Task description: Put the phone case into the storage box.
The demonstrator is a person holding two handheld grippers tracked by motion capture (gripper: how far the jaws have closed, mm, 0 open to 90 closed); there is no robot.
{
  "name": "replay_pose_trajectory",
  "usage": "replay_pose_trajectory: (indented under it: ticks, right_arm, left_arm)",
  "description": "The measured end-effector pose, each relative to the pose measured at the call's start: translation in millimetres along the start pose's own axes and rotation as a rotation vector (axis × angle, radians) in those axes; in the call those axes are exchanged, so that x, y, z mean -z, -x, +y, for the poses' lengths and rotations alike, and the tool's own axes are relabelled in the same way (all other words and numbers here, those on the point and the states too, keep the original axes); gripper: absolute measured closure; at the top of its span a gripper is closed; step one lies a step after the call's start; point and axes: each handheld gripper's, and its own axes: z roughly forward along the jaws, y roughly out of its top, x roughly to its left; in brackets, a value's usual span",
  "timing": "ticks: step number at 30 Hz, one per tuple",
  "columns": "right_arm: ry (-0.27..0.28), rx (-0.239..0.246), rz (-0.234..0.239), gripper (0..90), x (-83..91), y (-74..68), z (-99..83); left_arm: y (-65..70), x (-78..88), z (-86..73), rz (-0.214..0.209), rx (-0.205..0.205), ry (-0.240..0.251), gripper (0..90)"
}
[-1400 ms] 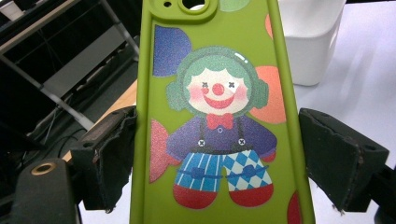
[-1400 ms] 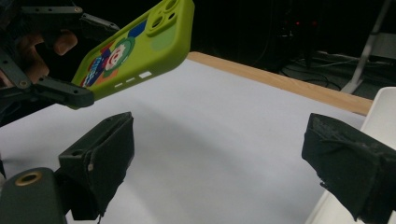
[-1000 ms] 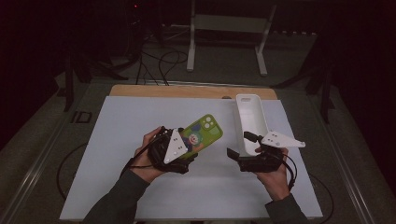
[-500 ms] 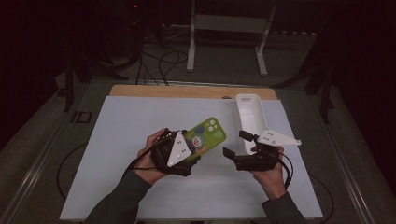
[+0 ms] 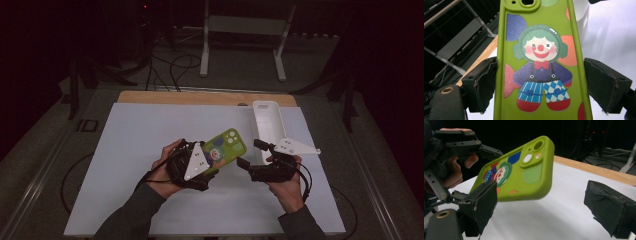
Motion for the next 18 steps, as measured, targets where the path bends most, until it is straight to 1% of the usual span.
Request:
replay_pose_trajectory:
  ticks: [2, 12, 18]
  right_arm:
    - [0.002, -0.017, 0.009, 12.3, -0.7, 0.7, -0.4]
    - [-0.006, -0.024, 0.019, 14.5, -4.0, 0.1, -2.2]
    - [-0.012, -0.039, 0.025, 21.9, -8.2, -2.2, -2.9]
  left_arm:
    - [0.6, -0.4, 0.7, -0.002, -0.003, 0.002, 15.7]
    - [4.0, -2.0, 3.2, -0.018, -0.007, 0.016, 15.8]
    - [7.0, -2.2, 5.6, -0.03, -0.015, 0.026, 15.7]
